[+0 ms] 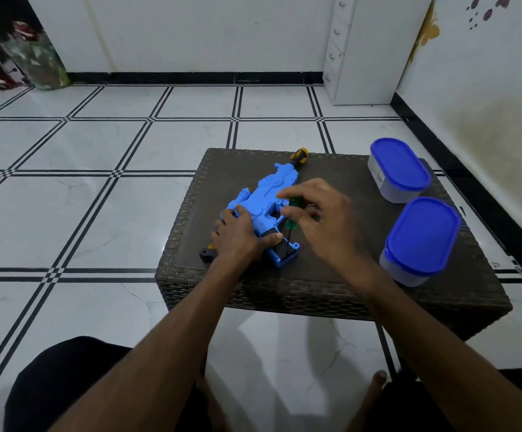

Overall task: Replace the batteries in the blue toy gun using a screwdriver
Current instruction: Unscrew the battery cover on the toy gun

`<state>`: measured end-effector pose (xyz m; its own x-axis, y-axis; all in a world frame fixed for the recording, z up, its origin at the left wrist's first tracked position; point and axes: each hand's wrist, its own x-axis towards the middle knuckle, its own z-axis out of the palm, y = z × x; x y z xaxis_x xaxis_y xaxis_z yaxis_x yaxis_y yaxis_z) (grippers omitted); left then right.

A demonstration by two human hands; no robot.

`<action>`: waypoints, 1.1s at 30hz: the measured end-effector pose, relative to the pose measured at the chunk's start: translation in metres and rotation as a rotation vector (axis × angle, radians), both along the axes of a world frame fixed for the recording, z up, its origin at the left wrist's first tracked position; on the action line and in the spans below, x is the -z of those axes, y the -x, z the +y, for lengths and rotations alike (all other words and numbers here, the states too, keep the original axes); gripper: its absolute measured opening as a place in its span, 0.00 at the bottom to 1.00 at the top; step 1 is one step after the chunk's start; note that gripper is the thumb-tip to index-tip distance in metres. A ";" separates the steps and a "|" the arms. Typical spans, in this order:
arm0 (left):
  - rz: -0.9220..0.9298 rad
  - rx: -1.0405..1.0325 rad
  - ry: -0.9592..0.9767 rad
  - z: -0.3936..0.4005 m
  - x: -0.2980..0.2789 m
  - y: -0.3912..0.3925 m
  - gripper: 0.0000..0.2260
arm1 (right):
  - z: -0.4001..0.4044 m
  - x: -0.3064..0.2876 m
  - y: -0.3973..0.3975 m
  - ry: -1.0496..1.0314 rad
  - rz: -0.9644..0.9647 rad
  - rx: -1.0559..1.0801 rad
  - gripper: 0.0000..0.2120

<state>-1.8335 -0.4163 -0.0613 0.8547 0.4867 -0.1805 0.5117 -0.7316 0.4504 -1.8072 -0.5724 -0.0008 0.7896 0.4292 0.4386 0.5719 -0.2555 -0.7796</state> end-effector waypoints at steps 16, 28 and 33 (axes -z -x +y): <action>0.003 0.021 -0.001 0.001 0.002 0.001 0.50 | -0.004 -0.005 0.001 0.055 -0.026 -0.044 0.17; -0.010 0.023 0.005 0.000 0.004 0.003 0.50 | -0.001 -0.005 -0.002 0.027 -0.004 -0.047 0.08; -0.016 0.016 0.001 0.000 0.004 0.004 0.50 | -0.005 -0.008 -0.002 0.037 -0.012 -0.097 0.16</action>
<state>-1.8371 -0.4164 -0.0651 0.8652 0.4726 -0.1674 0.4927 -0.7395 0.4587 -1.8052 -0.5775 0.0075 0.7380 0.5197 0.4304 0.6049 -0.2270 -0.7632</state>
